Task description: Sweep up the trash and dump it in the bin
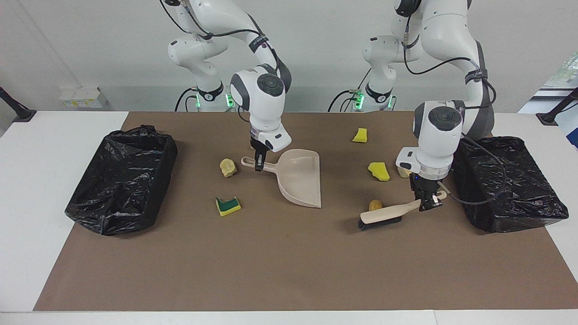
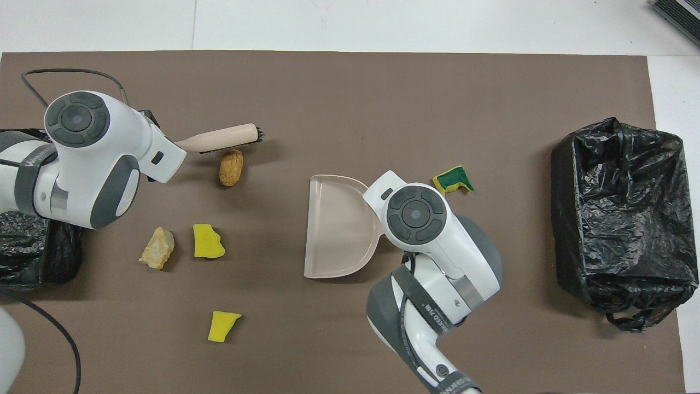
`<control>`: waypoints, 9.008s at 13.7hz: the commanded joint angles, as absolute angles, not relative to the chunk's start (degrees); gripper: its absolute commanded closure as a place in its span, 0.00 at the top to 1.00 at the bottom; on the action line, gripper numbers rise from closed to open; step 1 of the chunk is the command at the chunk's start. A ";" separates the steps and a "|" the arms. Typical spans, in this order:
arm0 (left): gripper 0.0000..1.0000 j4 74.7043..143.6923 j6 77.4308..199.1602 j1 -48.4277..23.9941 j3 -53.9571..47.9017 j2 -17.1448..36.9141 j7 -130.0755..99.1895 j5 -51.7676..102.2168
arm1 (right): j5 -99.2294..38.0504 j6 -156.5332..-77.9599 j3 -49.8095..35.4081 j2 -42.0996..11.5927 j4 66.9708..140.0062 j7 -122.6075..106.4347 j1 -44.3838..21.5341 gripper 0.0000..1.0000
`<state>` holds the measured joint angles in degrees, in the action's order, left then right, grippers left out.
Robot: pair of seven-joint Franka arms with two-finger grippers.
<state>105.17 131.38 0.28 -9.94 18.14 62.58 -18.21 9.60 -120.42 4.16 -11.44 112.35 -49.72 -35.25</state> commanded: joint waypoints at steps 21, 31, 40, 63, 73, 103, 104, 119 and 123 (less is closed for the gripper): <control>0.00 128.93 112.97 2.72 -10.46 -10.89 54.54 -18.98 | 9.40 -119.09 4.13 -12.74 111.88 -49.48 -37.35 0.00; 0.00 137.62 110.57 6.94 -10.46 -14.49 11.21 -18.98 | 9.41 -119.00 4.13 -12.48 112.59 -49.57 -37.35 0.00; 0.00 145.37 110.21 4.14 -10.63 -17.49 -12.13 -14.97 | 9.40 -118.92 4.13 -12.39 112.68 -49.66 -37.35 0.00; 0.00 128.06 121.91 -25.93 -11.69 -0.52 -33.57 15.64 | 9.40 -118.56 4.13 -12.39 112.68 -49.57 -37.27 0.00; 0.00 140.15 95.80 -25.49 -11.60 -21.24 -46.46 12.74 | 9.40 -118.21 4.13 -12.31 112.68 -49.57 -37.27 0.00; 0.00 141.44 119.60 -20.57 -14.33 -10.75 -68.75 12.57 | 12.22 -115.05 4.22 -8.79 116.63 -61.27 -37.09 0.00; 0.00 139.33 121.27 -20.48 -14.41 -8.90 -68.03 12.57 | 12.22 -114.79 4.22 -8.70 116.63 -60.13 -37.09 0.00; 0.00 136.93 117.68 -17.13 -14.50 -7.47 -9.05 12.66 | 12.04 -113.20 4.13 -8.61 116.63 -53.53 -37.00 0.00; 0.00 136.58 120.14 -24.23 -14.85 -7.64 -9.66 14.49 | 12.04 -113.20 4.13 -8.44 116.72 -53.53 -37.00 0.00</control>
